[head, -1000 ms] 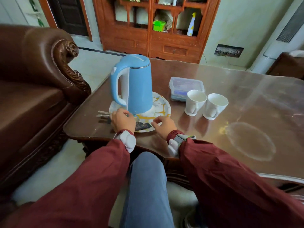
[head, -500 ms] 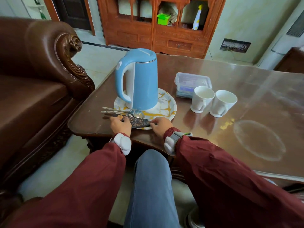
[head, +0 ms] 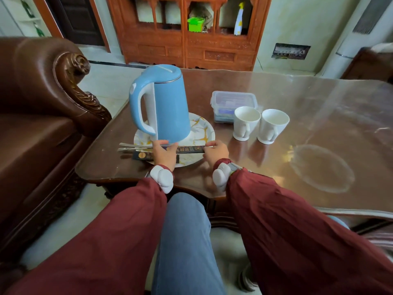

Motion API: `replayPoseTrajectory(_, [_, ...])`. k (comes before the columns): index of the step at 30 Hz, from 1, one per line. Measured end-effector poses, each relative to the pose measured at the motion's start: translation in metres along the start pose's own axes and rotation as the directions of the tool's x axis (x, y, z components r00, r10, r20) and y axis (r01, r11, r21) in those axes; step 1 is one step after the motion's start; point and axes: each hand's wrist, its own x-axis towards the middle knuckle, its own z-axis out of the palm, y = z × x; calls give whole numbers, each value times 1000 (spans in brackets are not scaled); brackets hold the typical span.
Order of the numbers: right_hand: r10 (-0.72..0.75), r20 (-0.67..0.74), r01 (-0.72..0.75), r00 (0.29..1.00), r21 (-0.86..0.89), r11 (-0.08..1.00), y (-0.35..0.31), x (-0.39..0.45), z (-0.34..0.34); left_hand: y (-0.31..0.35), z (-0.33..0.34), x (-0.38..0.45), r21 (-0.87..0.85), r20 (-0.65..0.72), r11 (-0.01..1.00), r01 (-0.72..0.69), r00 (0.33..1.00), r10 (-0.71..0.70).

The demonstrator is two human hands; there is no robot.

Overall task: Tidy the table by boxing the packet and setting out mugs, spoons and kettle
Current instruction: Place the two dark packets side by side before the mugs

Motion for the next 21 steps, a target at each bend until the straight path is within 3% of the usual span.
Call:
replayPoseTrajectory(11, [48,-228,-44,973,24,999,32,42,-102,9,103,-36,92,198,981,171,962,-186])
replayPoseTrajectory(18, [67,-367,-61,928,29,998,45,68,-150,11,153,-51,230,300,973,-22,953,-49])
replayPoseTrajectory(21, [118,-357,-84,927,109,990,53,79,-161,9,168,-49,222,323,975,-15,944,-59])
